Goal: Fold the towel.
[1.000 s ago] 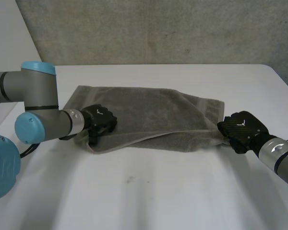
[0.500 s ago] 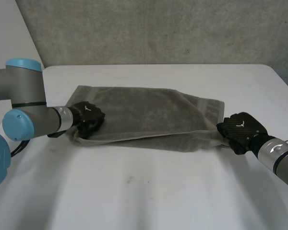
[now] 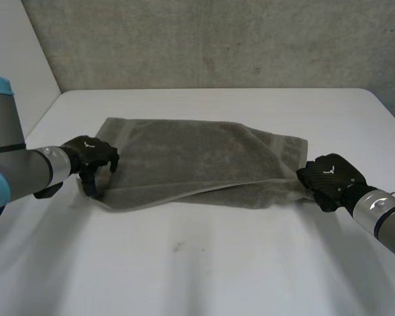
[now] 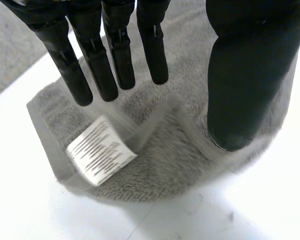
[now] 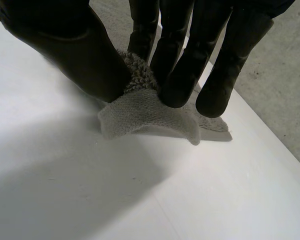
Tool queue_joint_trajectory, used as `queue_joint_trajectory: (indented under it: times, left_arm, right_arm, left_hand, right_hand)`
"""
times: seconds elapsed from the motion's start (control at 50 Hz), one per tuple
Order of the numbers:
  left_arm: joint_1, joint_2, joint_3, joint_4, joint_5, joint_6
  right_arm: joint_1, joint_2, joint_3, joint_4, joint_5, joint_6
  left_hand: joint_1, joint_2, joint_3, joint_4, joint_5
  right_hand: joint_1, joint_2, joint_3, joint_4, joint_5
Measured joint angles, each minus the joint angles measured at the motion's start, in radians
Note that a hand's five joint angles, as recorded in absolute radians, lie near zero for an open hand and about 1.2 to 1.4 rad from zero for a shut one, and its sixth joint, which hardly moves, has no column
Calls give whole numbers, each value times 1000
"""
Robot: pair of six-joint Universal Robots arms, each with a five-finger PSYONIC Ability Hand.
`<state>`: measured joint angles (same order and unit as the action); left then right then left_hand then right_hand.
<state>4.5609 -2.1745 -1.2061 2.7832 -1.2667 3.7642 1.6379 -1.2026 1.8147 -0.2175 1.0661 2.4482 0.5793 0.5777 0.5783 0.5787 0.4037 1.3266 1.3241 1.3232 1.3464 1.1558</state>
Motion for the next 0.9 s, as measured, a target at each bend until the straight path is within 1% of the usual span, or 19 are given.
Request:
queue_joint_trajectory:
  times: [0.06,0.22,0.3,0.4,0.48,0.64,0.7,0.78,0.9]
  left_arm:
    - [1,34,-50,33,15,-9]
    - [26,82,-154,58,125,-5]
    - [53,92,-190,55,172,1]
    - [83,97,-219,55,205,21]
    - [103,96,-234,60,219,66]
    - [115,88,-275,96,224,180]
    - [118,87,-309,136,223,238]
    - [120,85,-340,180,221,279]
    - [122,70,-360,250,215,305]
  right_arm:
    - [2,0,0,0,0,-1]
    - [4,0,4,1,0,-14]
    - [4,0,5,1,0,-17]
    - [4,-1,5,1,0,-17]
    - [4,0,5,1,0,-16]
    - [4,0,6,1,0,-16]
    - [4,0,6,1,0,-16]
    - [4,0,6,1,0,-16]
    - [4,3,6,1,0,-16]
  left_hand:
    - [-47,-48,-45,-46,-49]
    - [-62,-67,-65,-66,-70]
    - [-42,-40,-41,-42,-39]
    - [29,31,30,30,31]
    - [142,140,139,138,138]
    - [215,217,217,215,213]
    - [263,265,264,264,262]
    - [273,276,274,275,273]
    - [277,280,279,280,278]
  right_hand:
    - [0,0,0,0,0]
    - [0,0,0,0,0]
    - [0,0,0,0,0]
    - [0,0,0,0,0]
    - [0,0,0,0,0]
    - [0,0,0,0,0]
    - [0,0,0,0,0]
    - [0,0,0,0,0]
    - [0,0,0,0,0]
